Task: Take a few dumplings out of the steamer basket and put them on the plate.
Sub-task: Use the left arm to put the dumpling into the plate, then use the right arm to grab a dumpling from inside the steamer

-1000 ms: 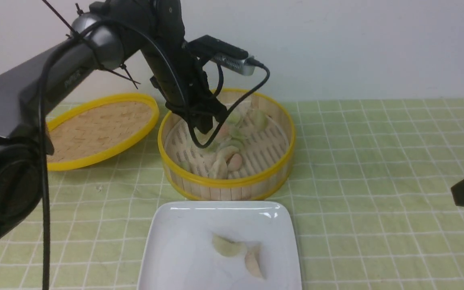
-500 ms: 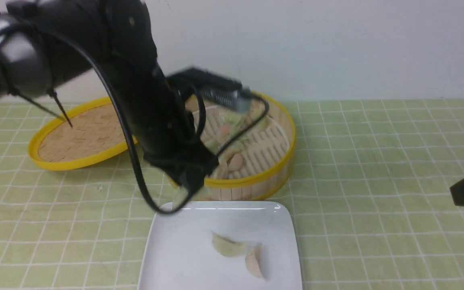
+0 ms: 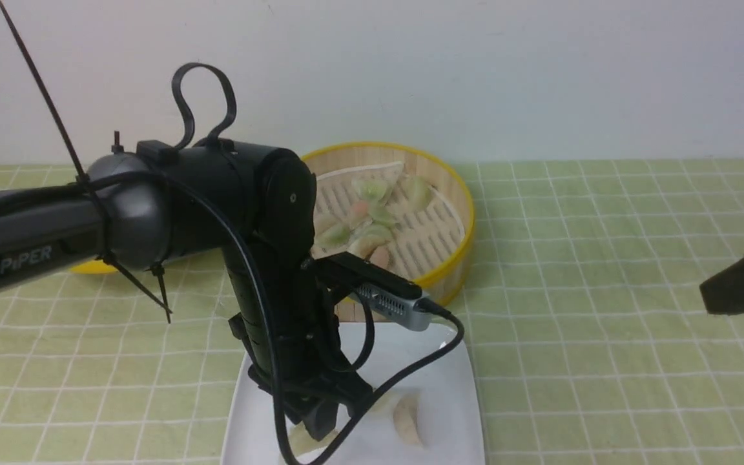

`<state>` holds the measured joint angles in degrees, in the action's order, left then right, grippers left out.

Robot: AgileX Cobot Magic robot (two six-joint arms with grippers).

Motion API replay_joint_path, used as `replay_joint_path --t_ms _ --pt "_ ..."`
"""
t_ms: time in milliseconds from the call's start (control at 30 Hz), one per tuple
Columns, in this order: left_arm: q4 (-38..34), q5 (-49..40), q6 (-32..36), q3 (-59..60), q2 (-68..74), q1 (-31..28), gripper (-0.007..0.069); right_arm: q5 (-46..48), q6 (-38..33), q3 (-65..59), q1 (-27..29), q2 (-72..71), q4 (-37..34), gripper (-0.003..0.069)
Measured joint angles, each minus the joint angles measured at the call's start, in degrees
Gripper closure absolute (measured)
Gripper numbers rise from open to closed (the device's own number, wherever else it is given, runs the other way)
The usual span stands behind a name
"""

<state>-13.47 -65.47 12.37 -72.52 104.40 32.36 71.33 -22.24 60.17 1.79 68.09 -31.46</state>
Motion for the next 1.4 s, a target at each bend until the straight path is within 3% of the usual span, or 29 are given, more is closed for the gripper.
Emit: replay_joint_path --t_ms 133,233,300,533,1033,1400 --pt "-0.01 0.0 -0.17 0.0 0.0 0.0 0.0309 -0.13 0.06 4.78 -1.83 4.48 0.0 0.0673" --pt "0.23 -0.39 -0.41 0.0 -0.31 0.0 0.0317 -1.77 1.45 9.65 -6.9 9.27 0.57 0.0671" --pt "1.72 -1.13 -0.84 0.0 -1.82 0.0 0.0378 -4.64 4.08 15.0 -11.94 15.08 2.4 0.0669" --pt "7.77 -3.52 -5.41 0.0 -14.39 0.0 0.0613 -11.09 11.21 33.23 -20.21 33.23 10.47 0.0624" --pt "10.95 -6.26 -12.79 0.0 -44.82 0.0 0.0631 -12.7 12.41 65.77 -21.94 68.21 11.53 0.0274" --pt "19.68 -6.68 -18.49 0.0 -52.81 0.0 0.0631 -17.13 12.03 73.75 -23.55 77.7 13.18 0.026"
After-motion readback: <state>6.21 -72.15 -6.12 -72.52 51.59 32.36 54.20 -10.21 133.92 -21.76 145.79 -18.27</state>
